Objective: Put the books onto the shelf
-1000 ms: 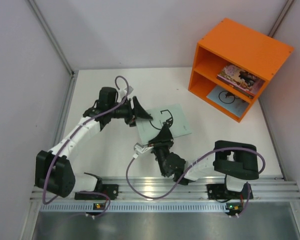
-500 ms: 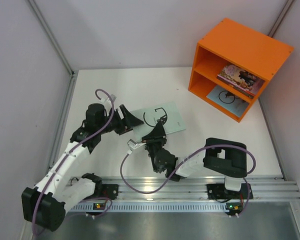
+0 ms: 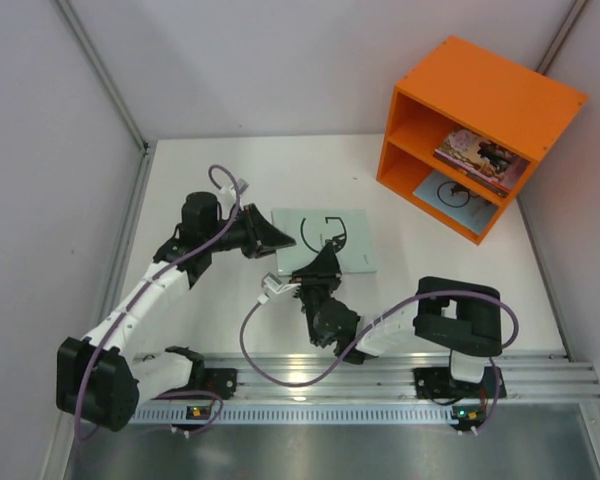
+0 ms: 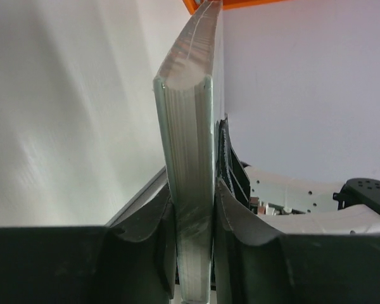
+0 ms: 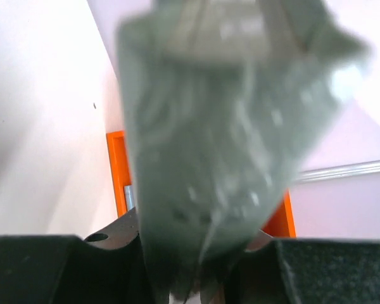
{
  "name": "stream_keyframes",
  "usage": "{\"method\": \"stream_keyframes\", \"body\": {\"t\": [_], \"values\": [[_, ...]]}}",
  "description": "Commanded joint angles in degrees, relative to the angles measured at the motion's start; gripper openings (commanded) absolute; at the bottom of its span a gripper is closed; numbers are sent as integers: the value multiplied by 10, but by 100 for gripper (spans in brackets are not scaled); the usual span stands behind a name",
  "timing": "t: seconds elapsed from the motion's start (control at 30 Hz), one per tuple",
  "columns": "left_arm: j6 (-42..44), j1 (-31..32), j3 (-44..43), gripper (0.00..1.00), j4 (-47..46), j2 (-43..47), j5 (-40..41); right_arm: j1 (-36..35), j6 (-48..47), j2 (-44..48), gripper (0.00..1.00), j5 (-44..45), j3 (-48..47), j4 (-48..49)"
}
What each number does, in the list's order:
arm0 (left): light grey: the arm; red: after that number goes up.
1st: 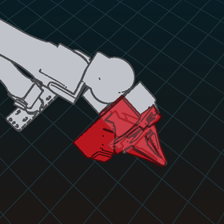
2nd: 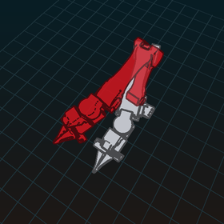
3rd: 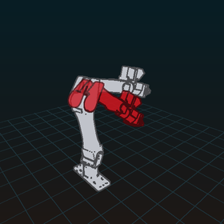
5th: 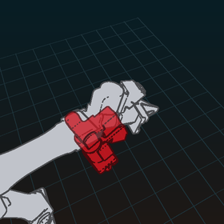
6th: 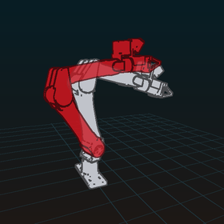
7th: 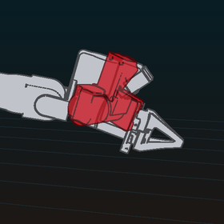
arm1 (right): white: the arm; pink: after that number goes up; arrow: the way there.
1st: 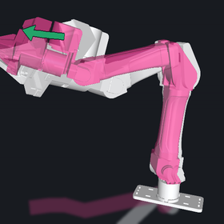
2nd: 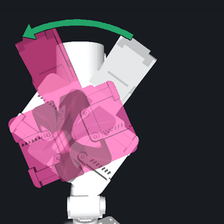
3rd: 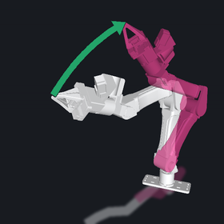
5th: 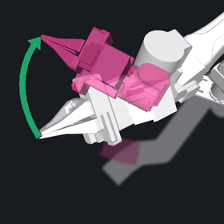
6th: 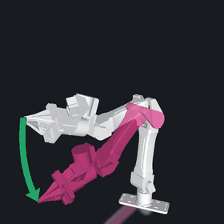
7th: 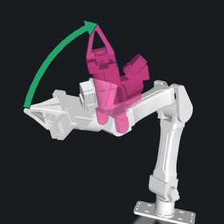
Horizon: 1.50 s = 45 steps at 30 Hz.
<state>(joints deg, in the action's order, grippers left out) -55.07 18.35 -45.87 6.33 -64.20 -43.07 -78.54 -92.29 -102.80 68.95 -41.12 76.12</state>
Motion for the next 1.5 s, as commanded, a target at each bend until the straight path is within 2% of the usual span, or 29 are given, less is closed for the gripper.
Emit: {"method": "stream_keyframes", "body": {"t": [0.0, 0.13, 0.27, 0.37, 0.43, 0.47, 0.5, 0.53, 0.67, 0.7, 0.73, 0.83, 0.87, 0.97, 1.03, 1.07, 1.1, 1.23, 1.27, 1.33, 1.37, 1.47], "values": [[103, -1, -54, 0, 13, -41, -51, -29, -45, 36, 25, -60, 22, 31], [138, -8, -84, 0, 45, -79, -126, -28, -35, 52, 28, -62, 53, 39], [159, -9, -97, 0, 47, -105, -177, -20, -25, 57, 41, -75, 68, 45], [158, -13, -96, 0, 41, -119, -215, -13, -19, 56, 41, -88, 75, 51], [160, -14, -96, 0, 43, -128, -228, -6, -12, 56, 36, -95, 75, 51], [162, -14, -96, 0, 46, -134, -231, -3, -6, 52, 22, -99, 73, 52], [167, -14, -92, 0, 45, -136, -236, 1, -6, 48, 15, -98, 70, 52], [166, -14, -91, 0, 36, -138, -248, 8, -9, 45, 1, -94, 68, 52], [163, -43, -89, 0, 54, -153, -233, 13, -8, 45, 0, -90, 65, 54], [159, -54, -100, 2, 63, -159, -222, 14, -8, 45, 0, -87, 61, 53], [155, -65, -106, 33, 69, -167, -212, 17, -10, 40, 0, -73, 47, 53], [121, -110, -122, 70, 69, -165, -153, 34, -20, 26, 0, -46, 18, 49], [110, -130, -129, 74, 65, -162, -142, 39, -23, 17, 0, -43, 6, 47], [88, -162, -146, 79, 68, -143, -106, 56, -42, 1, 0, -33, -10, 44], [108, -178, -161, 79, 131, -119, -46, 73, -37, 0, 0, -28, -18, 29], [142, -179, -184, 79, 169, -111, -19, 81, -28, 0, 0, -26, -20, -2], [157, -179, -194, 79, 226, -89, 53, 103, -17, 1, 0, -26, -24, -23], [182, -179, -159, 79, 250, -6, 129, 170, 86, 4, 0, -52, -50, -158], [189, -179, -133, 79, 250, 11, 133, 183, 108, 4, 0, -57, -59, -224], [192, -178, -107, 79, 263, 62, 138, 220, 176, 0, 0, -76, -89, -286], [195, -178, -81, 79, 270, 79, 137, 232, 202, -3, 0, -85, -100, -355], [201, -178, -18, 78, 284, 185, 116, 289, 292, -21, 0, -115, -142, -440]]}}
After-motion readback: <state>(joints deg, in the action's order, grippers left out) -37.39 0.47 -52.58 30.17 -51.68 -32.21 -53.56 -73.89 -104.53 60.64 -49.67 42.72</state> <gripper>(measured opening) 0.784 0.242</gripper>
